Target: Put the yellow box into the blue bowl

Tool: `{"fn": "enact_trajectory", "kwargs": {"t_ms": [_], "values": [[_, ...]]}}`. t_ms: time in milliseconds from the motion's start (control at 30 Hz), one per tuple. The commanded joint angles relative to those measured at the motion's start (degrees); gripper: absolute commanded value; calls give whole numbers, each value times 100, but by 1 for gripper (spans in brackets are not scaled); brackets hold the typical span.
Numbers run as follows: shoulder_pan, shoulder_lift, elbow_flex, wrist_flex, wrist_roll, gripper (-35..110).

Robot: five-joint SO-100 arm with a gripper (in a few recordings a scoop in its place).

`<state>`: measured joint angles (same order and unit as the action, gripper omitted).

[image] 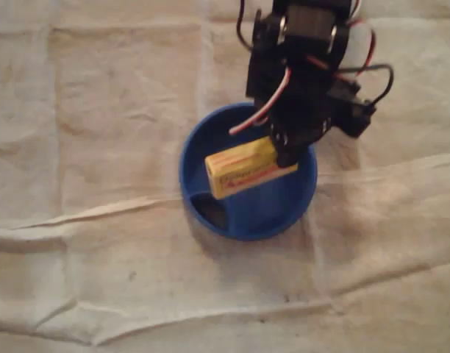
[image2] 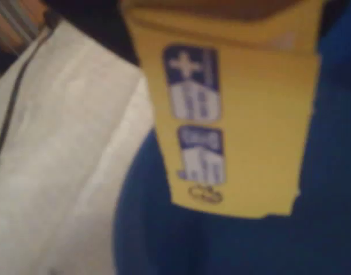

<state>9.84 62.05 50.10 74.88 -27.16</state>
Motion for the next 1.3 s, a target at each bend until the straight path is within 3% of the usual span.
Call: {"fn": "enact_trajectory", "kwargs": {"t_ms": [0, 367, 700, 1067, 1267], "values": [[-9, 193, -510, 44, -18, 1], [158, 193, -510, 44, -26, 2], [308, 264, -510, 53, -26, 21], [334, 281, -510, 62, -26, 20], [448, 413, -501, 62, -26, 10]]}}
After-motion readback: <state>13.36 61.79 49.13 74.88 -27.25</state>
